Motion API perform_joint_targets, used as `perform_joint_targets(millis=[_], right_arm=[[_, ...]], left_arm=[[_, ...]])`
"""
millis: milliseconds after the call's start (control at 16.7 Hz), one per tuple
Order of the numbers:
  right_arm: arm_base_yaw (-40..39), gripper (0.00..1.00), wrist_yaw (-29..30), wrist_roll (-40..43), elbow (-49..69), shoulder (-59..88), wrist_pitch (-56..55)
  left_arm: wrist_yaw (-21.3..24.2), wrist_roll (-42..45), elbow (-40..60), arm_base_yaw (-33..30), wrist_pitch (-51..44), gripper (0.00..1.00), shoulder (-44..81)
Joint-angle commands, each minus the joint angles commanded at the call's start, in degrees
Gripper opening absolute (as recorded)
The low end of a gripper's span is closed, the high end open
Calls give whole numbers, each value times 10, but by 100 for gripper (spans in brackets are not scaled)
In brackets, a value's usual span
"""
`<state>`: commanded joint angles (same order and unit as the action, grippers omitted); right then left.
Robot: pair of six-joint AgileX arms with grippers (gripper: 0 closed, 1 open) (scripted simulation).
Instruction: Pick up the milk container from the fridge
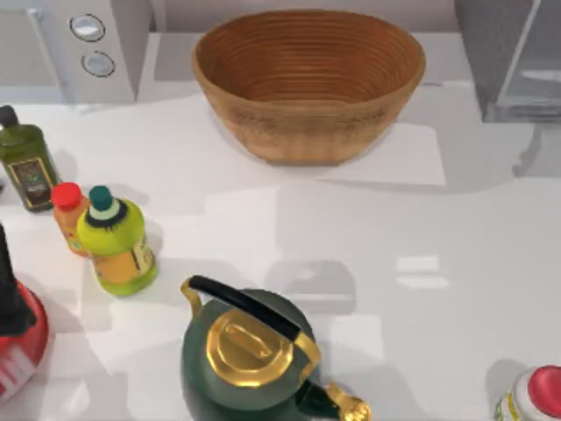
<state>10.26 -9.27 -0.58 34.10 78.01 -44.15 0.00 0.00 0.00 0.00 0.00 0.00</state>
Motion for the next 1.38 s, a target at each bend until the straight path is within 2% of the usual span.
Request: perform_joint_targets(millis=[480,720,960,1380], right_arm=[[-59,0,53,1,-210,-493,268],[-85,0,77,3,-294,-679,377],[-101,0,91,5,-337,-771,435],[-101,0,91,5,-340,-777,440]], left_arm=[[0,0,0,0,0,100,0],[0,0,0,0,0,100,0],[0,0,0,0,0,100,0],[0,0,0,0,0,100,0]])
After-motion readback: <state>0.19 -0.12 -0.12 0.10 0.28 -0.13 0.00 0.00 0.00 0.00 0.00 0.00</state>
